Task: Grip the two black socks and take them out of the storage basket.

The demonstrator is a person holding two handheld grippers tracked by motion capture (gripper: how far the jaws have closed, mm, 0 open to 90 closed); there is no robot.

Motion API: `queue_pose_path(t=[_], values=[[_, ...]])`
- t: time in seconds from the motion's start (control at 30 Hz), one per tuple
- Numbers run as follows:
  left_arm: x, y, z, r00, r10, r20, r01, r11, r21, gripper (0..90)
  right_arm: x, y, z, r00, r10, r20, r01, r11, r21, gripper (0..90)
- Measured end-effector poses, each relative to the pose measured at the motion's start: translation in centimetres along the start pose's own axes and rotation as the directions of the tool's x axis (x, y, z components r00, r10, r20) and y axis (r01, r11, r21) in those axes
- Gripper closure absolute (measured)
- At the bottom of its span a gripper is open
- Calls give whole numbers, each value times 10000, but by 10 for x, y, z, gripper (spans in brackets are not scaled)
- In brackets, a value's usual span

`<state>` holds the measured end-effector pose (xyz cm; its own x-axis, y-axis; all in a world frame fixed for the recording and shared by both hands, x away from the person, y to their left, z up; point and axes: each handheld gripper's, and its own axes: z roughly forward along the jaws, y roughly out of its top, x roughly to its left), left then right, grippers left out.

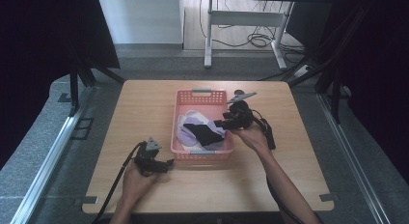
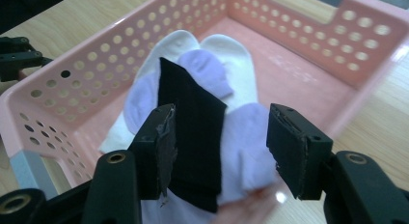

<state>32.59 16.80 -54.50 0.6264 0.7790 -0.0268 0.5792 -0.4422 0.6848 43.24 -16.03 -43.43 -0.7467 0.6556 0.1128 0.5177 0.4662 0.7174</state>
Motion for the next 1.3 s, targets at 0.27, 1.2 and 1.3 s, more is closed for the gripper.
queue_pose_path(t=[0.27,1.2,1.3], values=[[0,0,0,10000,-12,2,12,10000,-12,122,15,12,29,9986,-337,-400,353,9985,410,414],[0,0,0,10000,-6,22,6,10000,17,122,37,18,106,9980,-479,424,317,9460,3227,743],[0,0,0,10000,-7,22,7,10000,15,122,38,19,102,9974,-526,491,345,9483,3154,793]])
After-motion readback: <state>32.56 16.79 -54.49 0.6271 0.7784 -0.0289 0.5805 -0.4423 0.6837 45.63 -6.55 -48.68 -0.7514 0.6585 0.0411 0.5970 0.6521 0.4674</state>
